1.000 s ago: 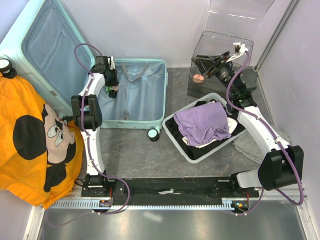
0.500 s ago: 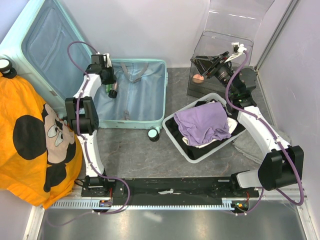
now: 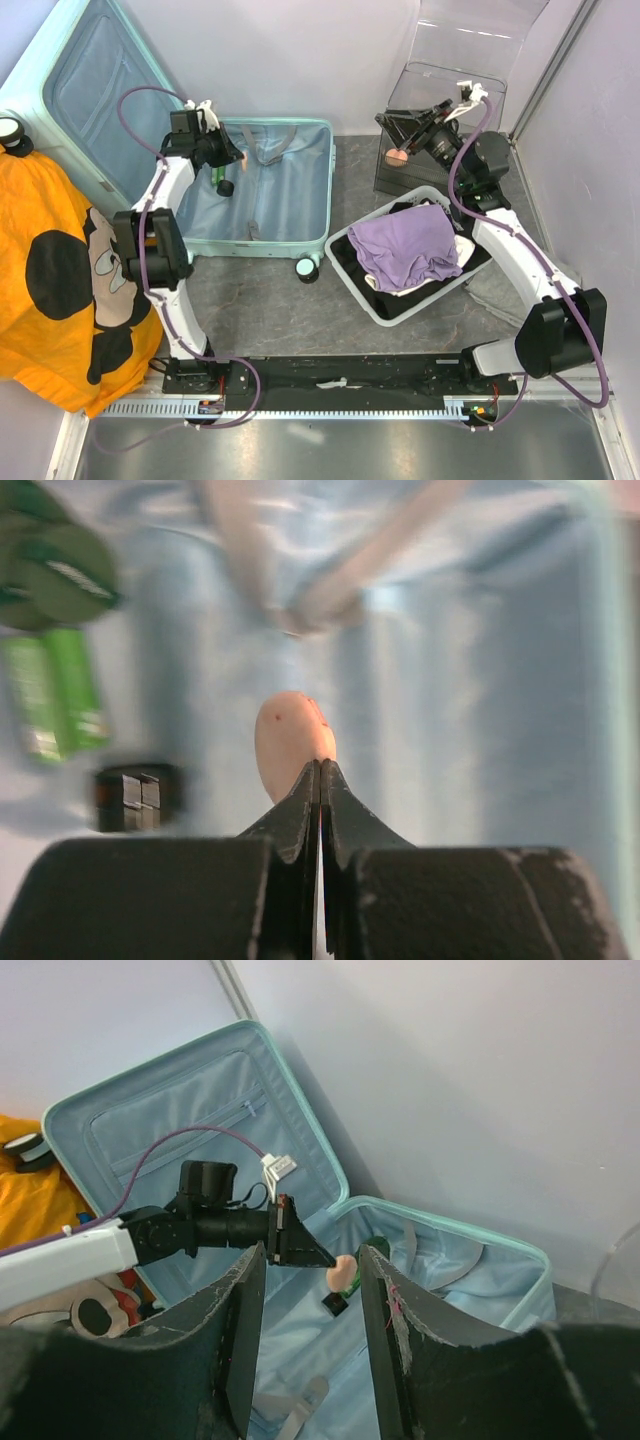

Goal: Open, take out, and arrange the luggage
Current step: Pick up the personal item from the luggage.

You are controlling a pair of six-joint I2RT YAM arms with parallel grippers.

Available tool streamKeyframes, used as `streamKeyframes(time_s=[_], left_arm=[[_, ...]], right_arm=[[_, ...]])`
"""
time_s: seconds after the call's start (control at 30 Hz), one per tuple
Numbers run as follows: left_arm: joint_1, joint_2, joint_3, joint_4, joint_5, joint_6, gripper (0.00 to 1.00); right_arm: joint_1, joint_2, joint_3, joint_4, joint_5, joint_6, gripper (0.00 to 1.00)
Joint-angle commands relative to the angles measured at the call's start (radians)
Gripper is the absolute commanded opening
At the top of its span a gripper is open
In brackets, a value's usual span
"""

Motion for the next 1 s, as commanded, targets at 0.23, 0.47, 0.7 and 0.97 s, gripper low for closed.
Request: streamKeyframes(time_s=[0.23,0.47,0.7,0.97], left_arm=[[-0.018,-0.429,-0.322,0.585,0.619,-0.563,0.02],[-0.028,-0.524,-0.555,0.950,0.747,-0.798,0.02],[-0.034,-0.469,-0.683,1.566,0.762,-1.293,0.01],[-0.035,-0.400,-0.709,1.820,0.753,-1.519,0.02]], right_arm=[[0.170,0.195,0.261,-0.154,-0.171,-0.017,0.54],[0.271,0.264,0.226,-0.029,-0.238,0.098,0.56],[0.274,0.288,0.132,0.137,-0.284,0.188,0.62],[0.273,0.281,0.134,0.002,-0.285,0.046,0.57]])
